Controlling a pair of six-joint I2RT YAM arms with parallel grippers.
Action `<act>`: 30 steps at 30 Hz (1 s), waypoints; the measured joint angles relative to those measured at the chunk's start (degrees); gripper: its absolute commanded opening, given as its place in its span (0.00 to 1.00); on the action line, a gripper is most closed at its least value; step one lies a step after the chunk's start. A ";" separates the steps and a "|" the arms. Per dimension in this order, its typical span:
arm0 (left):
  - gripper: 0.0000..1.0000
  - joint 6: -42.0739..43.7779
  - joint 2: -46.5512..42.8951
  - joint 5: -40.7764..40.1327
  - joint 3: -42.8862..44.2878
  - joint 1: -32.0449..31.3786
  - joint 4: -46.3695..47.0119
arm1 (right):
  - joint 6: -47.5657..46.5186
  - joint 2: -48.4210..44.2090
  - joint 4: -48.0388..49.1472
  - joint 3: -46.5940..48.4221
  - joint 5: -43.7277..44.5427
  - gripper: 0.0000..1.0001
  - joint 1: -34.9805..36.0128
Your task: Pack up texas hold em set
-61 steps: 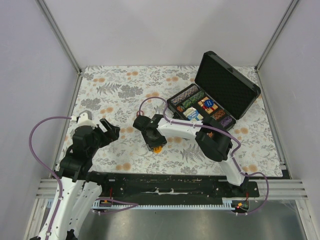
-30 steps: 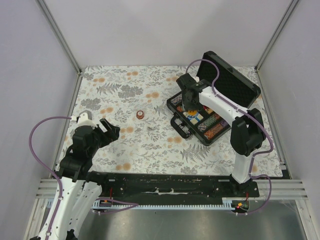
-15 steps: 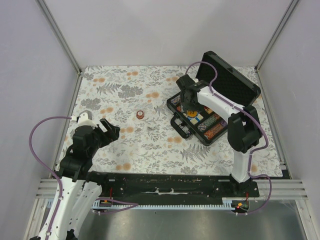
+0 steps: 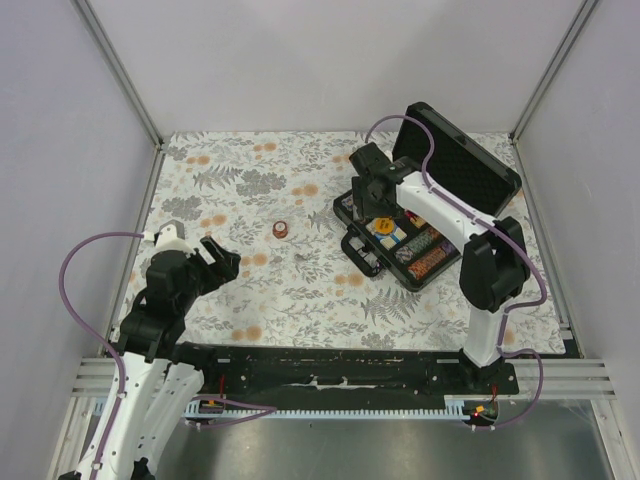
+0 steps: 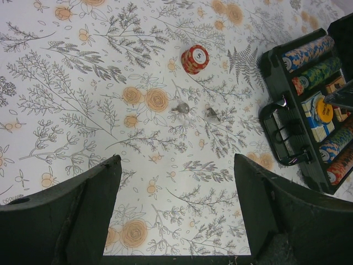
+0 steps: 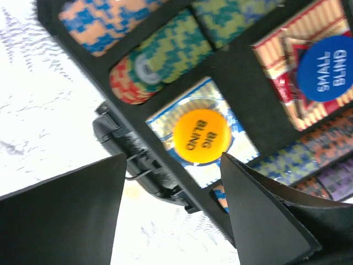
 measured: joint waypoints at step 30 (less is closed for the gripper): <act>0.88 0.00 0.37 0.00 0.00 -0.17 0.00 | -14.16 21.62 8.52 13.60 -11.96 0.59 19.76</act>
